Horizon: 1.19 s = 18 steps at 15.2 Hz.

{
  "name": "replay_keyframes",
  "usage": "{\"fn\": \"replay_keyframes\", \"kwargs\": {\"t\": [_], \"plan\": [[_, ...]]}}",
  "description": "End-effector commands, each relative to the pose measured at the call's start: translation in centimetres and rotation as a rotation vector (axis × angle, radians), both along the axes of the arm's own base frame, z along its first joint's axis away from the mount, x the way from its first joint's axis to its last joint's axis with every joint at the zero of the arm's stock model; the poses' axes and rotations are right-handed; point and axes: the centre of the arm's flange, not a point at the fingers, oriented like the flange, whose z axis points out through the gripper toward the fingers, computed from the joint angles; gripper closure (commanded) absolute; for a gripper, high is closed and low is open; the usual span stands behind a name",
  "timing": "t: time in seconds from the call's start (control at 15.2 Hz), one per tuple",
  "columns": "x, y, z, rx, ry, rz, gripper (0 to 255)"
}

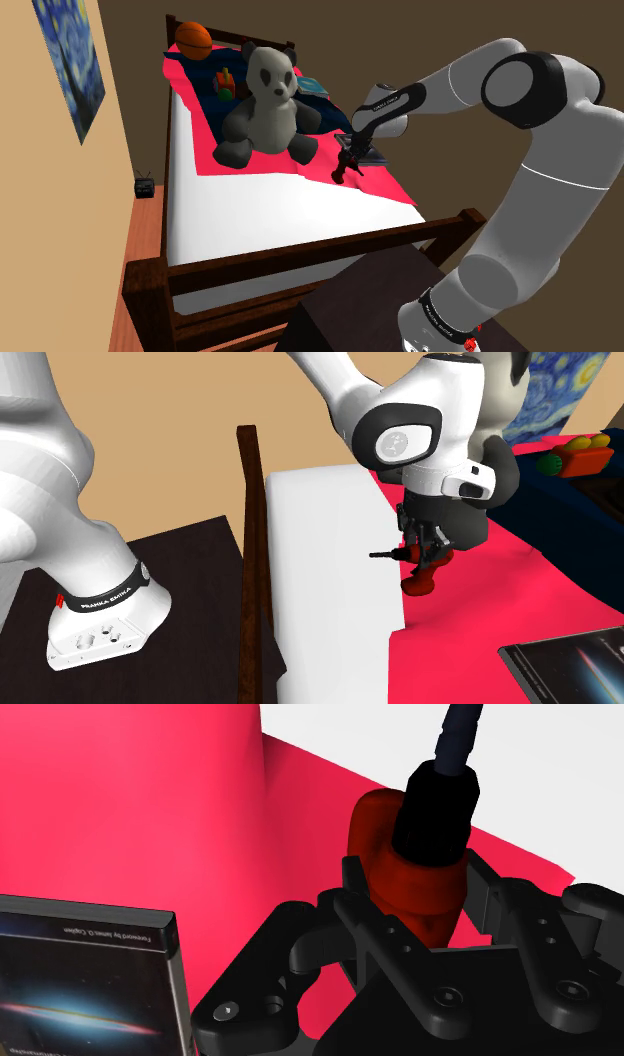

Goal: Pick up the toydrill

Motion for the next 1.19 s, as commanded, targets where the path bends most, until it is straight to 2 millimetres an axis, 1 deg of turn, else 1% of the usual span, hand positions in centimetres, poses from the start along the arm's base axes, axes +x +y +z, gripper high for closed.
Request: {"fn": "replay_keyframes", "kwargs": {"t": [0.0,0.99,1.12], "plan": [[0.0,0.0,-0.1,0.0,0.001,0.0,255],[0.0,0.0,7.8,0.0,0.001,0.0,255],[0.0,0.0,7.9,0.0,0.001,0.0,255]]}}
